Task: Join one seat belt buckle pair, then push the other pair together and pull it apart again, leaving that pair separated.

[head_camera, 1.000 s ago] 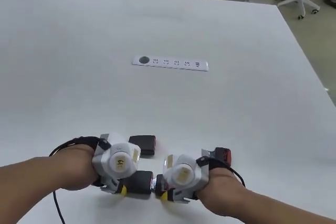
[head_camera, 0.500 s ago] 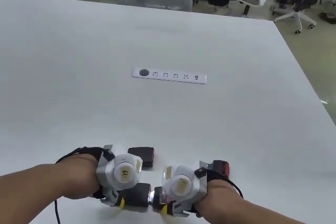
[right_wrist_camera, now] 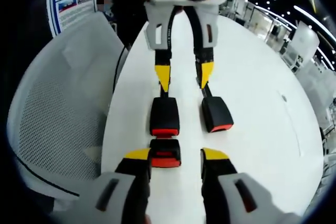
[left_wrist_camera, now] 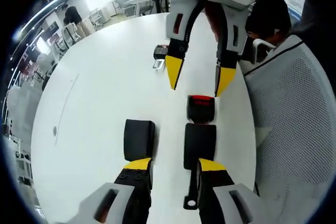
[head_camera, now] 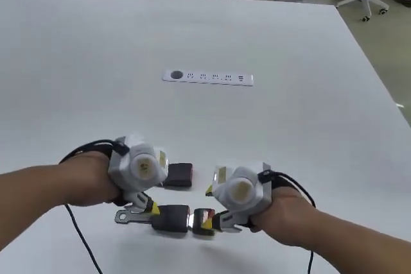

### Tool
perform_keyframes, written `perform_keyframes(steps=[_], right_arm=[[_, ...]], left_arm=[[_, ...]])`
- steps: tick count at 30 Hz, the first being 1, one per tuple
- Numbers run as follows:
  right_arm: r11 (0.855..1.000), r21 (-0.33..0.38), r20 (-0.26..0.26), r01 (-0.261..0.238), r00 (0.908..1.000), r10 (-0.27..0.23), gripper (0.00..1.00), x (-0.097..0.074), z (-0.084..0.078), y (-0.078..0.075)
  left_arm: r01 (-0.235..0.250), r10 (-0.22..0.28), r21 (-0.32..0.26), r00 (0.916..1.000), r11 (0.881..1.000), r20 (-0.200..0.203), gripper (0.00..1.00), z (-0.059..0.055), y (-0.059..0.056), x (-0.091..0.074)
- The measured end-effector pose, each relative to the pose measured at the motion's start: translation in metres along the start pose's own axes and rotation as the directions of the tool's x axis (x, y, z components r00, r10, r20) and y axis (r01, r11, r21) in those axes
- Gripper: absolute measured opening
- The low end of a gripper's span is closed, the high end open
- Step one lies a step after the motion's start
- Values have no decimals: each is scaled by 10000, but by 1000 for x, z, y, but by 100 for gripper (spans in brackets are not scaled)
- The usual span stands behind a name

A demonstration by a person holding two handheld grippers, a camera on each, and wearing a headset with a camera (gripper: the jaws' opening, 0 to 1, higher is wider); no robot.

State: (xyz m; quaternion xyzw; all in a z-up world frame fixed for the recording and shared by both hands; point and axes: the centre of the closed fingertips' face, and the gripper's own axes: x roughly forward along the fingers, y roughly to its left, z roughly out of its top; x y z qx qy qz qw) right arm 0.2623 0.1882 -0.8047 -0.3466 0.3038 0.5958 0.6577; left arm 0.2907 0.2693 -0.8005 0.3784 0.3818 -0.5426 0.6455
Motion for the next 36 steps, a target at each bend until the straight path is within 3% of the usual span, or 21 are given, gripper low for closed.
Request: perform_keyframes(steps=[5,9,14,17,18,23,32,33,35,36], right_arm=[[9996,17,-278,290,9992,-289,38,-7,-21,-23],[9987,104,-664,494,9966,-486,38,-17,-48,-42],[9933,766,-1242,867,9893,-767,40,-31,-92,-63],[9912,909,-1468,959,9858,-819,41,-33,-110,-68],[9891,997,-1650,1085,9821,-911,41,-36,-120,-72],[9837,1348,-1589,1194,9825,-974,42,-40,-134,-79],[9809,1681,-1784,983,9816,-678,41,-35,-161,-76],[9806,1720,-1805,944,9816,-628,40,-34,-163,-76],[9820,1755,-1743,699,9839,-389,37,-32,-165,-74],[9813,1792,-1640,698,9856,-402,37,-32,-163,-76]], left_arm=[[-261,262,-139,9996,9996,64,36,1,22,9],[-581,586,-352,9982,9977,144,41,2,40,17],[-481,489,-390,9986,9981,182,41,0,51,31],[-330,334,-415,9994,9986,91,45,-2,53,37],[-250,247,-214,9996,9995,-158,45,-8,54,42],[-4,-1,-206,9997,9998,-259,45,-10,53,47],[533,-523,123,9959,9985,-732,45,-16,51,60],[636,-632,48,9965,9980,-545,45,-13,51,60],[541,-545,-93,9971,9985,-534,44,-13,54,59],[588,-592,-92,9968,9982,-536,39,-13,53,59]])
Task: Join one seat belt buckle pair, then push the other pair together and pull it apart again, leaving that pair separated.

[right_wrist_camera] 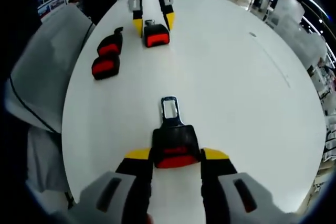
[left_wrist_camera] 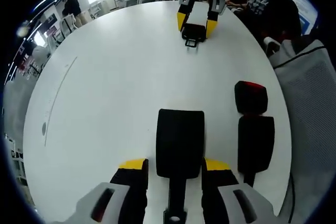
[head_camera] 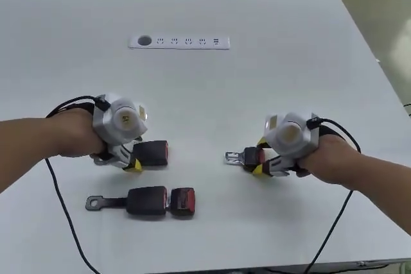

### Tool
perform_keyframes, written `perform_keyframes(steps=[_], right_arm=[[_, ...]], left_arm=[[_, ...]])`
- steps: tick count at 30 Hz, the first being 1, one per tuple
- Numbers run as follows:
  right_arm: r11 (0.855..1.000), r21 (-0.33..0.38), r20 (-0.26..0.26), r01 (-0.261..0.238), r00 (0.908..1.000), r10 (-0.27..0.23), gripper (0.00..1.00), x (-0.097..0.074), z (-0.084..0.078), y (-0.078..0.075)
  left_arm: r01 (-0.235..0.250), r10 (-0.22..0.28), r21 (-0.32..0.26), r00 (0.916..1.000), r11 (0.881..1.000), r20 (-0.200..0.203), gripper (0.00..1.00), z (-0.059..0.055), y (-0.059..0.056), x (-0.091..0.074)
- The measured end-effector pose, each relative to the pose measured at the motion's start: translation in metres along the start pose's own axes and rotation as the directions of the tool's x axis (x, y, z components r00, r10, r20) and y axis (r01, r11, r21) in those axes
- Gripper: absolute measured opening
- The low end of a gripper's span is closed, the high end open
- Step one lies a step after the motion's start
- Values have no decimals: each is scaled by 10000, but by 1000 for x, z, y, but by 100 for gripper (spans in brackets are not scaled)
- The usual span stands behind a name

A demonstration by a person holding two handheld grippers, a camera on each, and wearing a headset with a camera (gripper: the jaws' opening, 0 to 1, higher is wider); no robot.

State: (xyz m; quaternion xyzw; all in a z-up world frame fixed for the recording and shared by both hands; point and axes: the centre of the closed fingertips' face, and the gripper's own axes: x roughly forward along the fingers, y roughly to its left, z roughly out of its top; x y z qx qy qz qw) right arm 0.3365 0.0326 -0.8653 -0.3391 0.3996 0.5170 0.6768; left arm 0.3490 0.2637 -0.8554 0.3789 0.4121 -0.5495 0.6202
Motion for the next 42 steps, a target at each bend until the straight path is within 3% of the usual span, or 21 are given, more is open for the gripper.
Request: perform_keyframes(steps=[1,2,3,9,18,21,33,37,42], right_arm=[[10000,-60,9,-66,10000,66,37,0,0,1],[9998,-150,-7,-104,9999,104,36,1,0,-1],[9993,-277,-54,-240,9997,239,35,1,0,0],[9970,-465,-297,-619,9977,605,35,3,0,-1],[9978,-397,-502,-526,9975,506,35,5,7,0],[9970,-546,-437,-550,9977,526,35,11,18,3],[9937,-942,239,-612,9977,637,34,44,89,18],[9935,-938,236,-645,9975,669,34,51,99,16],[9932,-943,244,-689,9971,715,34,55,109,17]], left_arm=[[78,-78,-6,10000,10000,-22,33,0,-2,0],[303,-304,185,9995,9994,87,33,0,-2,1],[264,-264,12,9996,9997,-21,33,-3,1,1],[366,-360,285,9991,9989,-231,32,-5,5,3],[356,-335,407,9981,9985,-525,32,-4,4,4],[344,-321,430,9980,9985,-551,32,-4,2,4],[333,-299,542,9976,9980,-626,31,-3,-3,3],[332,-304,533,9982,9980,-511,31,-3,-3,3],[338,-302,540,9972,9980,-677,31,-4,-1,6]])
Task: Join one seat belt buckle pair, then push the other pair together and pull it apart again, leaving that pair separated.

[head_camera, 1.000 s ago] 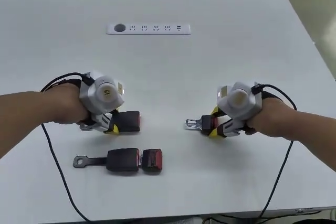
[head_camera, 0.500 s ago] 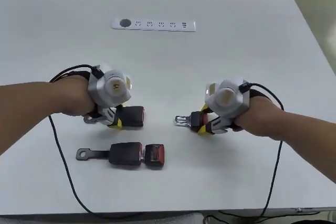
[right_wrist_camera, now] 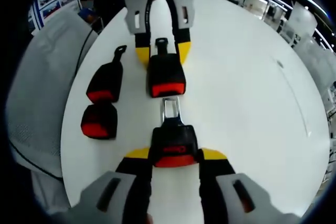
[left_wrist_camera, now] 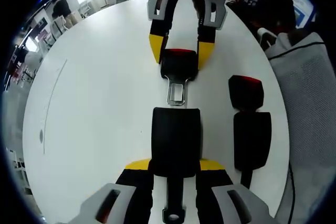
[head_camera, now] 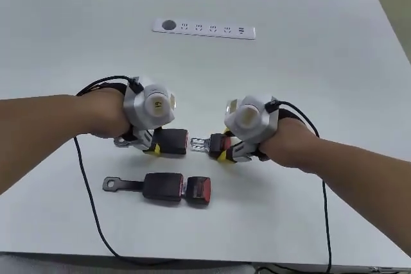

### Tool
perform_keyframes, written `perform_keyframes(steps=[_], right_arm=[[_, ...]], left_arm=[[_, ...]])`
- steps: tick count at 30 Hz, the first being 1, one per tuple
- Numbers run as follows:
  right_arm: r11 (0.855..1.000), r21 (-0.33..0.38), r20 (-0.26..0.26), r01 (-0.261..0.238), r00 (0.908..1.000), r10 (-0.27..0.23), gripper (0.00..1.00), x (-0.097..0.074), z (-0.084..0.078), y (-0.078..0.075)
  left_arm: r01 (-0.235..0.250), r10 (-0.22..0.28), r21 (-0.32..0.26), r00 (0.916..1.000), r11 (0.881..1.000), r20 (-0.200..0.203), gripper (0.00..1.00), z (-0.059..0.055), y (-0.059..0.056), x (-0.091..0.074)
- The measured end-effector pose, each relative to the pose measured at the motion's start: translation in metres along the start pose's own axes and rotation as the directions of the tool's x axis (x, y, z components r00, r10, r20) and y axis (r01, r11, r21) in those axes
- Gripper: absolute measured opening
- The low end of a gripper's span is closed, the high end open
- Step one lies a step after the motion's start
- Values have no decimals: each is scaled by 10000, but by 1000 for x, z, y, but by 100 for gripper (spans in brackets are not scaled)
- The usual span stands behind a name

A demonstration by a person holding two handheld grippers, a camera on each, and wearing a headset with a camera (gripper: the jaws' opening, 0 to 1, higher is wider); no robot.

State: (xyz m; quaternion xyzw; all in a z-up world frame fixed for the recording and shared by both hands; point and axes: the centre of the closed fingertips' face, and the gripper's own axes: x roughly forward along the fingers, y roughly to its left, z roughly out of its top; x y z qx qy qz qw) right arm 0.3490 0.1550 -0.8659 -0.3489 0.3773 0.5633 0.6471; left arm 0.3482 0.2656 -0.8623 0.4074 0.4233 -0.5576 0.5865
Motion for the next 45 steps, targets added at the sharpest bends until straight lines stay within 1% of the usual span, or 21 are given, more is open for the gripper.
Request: perform_keyframes(steps=[3,6,8,9,10,11,12,13,15,17,19,25,26,27,28,29,30,33,37,41,45], right_arm=[[10000,-17,19,-38,10000,39,34,4,7,1],[9999,-19,-103,-149,9998,149,34,3,5,1],[9997,-229,-236,-103,9997,97,33,3,5,1],[9995,-295,-55,-90,9999,88,33,1,10,1],[9997,-176,95,-145,9998,147,33,1,15,5],[9994,-332,77,-48,10000,51,33,3,18,5],[9981,-609,-79,62,9999,-67,33,6,17,5],[9979,-649,-181,40,9998,-52,33,9,15,5],[9995,-330,-68,-11,10000,9,33,9,16,1],[9993,-384,45,-39,10000,40,33,8,16,1],[9998,-213,157,-32,9999,36,33,9,16,2],[9999,-118,226,38,9997,-35,32,11,22,3],[10000,-72,289,18,9996,-16,32,13,25,2],[10000,8,503,-33,9987,32,32,16,31,4],[10000,-24,407,57,9992,-56,32,20,37,5],[9999,-64,166,81,9998,-80,32,19,35,4],[9999,-150,168,58,9998,-55,32,19,34,4],[10000,-91,450,35,9990,-31,32,18,32,4],[9999,-156,412,-1,9992,8,33,18,32,4],[9999,-119,621,-90,9980,97,34,18,31,4],[9998,-204,620,-46,9981,59,34,19,31,5]], left_arm=[[14,-14,26,9999,10000,-117,31,0,0,1],[36,-36,-19,9999,10000,-95,31,-1,2,2],[26,-26,-50,9999,10000,-110,31,0,1,1],[3,-4,-76,9999,10000,-136,31,0,1,2],[-3,2,-75,9999,10000,-156,31,-1,1,2],[-20,18,-61,9998,10000,-185,31,0,0,1],[-24,23,-53,9998,10000,-203,31,0,0,1],[-20,19,-24,9997,10000,-223,31,0,0,1],[-9,9,0,9997,10000,-254,31,-1,1,3],[13,-12,45,9997,10000,-253,31,-1,1,3],[20,-19,57,9997,10000,-259,31,-2,2,4],[90,-82,278,9995,9996,-302,30,-1,3,4],[106,-98,321,9996,9994,-269,30,-2,3,4],[117,-108,362,9996,9993,-248,30,-1,3,4],[137,-126,466,9996,9988,-256,30,-1,3,4],[143,-130,445,9995,9989,-289,30,-2,3,5],[147,-134,438,9994,9989,-307,30,-2,4,5],[144,-123,491,9990,9987,-441,31,-2,3,5],[148,-128,463,9989,9988,-441,31,-2,3,5],[146,-129,454,9992,9989,-387,31,-2,3,5],[167,-152,438,9993,9989,-342,31,-2,3,5]])
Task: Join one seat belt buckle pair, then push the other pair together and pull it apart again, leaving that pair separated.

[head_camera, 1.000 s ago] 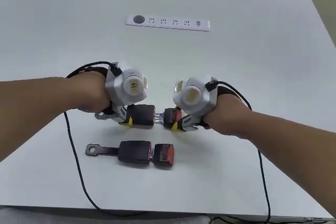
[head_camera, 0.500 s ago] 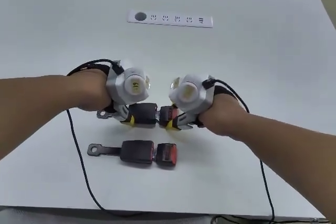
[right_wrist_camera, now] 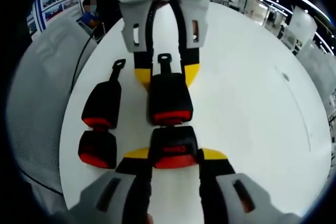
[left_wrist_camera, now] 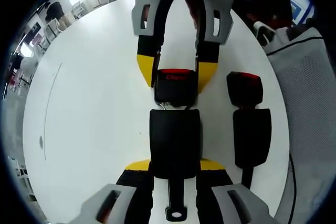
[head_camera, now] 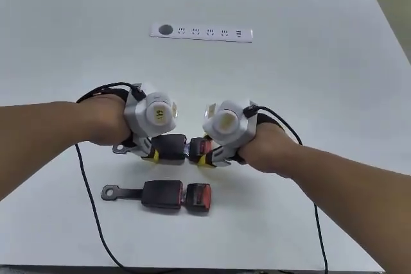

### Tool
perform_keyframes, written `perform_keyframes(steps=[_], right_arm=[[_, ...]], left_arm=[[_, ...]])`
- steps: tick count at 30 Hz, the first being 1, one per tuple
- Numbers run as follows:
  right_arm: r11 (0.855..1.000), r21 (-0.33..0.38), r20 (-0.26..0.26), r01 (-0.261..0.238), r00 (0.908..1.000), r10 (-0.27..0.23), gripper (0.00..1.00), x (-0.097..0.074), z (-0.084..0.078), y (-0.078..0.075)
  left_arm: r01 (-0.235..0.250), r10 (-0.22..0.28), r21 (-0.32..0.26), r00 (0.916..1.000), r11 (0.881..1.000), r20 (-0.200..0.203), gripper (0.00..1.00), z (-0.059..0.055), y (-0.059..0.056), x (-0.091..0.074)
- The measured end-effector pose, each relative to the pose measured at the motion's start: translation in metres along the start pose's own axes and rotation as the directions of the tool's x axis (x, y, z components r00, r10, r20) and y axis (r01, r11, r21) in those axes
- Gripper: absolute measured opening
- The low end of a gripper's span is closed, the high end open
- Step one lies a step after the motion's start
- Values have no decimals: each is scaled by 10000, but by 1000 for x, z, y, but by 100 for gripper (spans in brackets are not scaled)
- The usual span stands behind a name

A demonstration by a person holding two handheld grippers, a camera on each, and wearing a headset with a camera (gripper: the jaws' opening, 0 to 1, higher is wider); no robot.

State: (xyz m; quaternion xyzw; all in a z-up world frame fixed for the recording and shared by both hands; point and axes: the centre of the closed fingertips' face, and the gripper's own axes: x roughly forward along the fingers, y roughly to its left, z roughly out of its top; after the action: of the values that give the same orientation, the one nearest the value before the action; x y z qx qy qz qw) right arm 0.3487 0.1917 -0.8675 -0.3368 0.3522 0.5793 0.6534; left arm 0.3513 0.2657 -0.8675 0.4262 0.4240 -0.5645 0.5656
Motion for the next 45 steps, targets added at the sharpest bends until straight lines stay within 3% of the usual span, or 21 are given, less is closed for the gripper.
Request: perform_keyframes(steps=[5,10,17,23,28,34,39,45], right_arm=[[10000,11,-18,-14,10000,14,34,-1,-1,-1],[9998,189,-609,-15,9981,27,34,-9,-16,-4],[9998,172,-677,66,9977,-54,35,-11,-16,-1],[9995,279,-883,160,9960,-135,35,-22,-31,2],[9972,568,-1096,484,9931,-420,35,-42,-61,-3],[9953,683,-1715,681,9836,-555,36,-70,-109,1],[9901,947,-1821,1037,9796,-852,36,-95,-147,1],[9877,923,-2167,1264,9707,-1040,37,-109,-170,1]], left_arm=[[-3,4,-41,9998,10000,185,31,-1,0,0],[16,-16,8,9996,10000,269,31,0,0,0],[-72,77,-114,9993,9999,373,31,0,0,0],[-109,117,-174,9988,9998,478,31,0,-1,-1],[-75,76,-9,9995,10000,293,31,1,-2,-1],[-60,59,42,10000,10000,62,32,1,-3,-1],[-146,146,-116,9999,9998,4,31,2,-5,-2],[-200,200,-19,9998,9998,-62,31,5,-11,-6]])
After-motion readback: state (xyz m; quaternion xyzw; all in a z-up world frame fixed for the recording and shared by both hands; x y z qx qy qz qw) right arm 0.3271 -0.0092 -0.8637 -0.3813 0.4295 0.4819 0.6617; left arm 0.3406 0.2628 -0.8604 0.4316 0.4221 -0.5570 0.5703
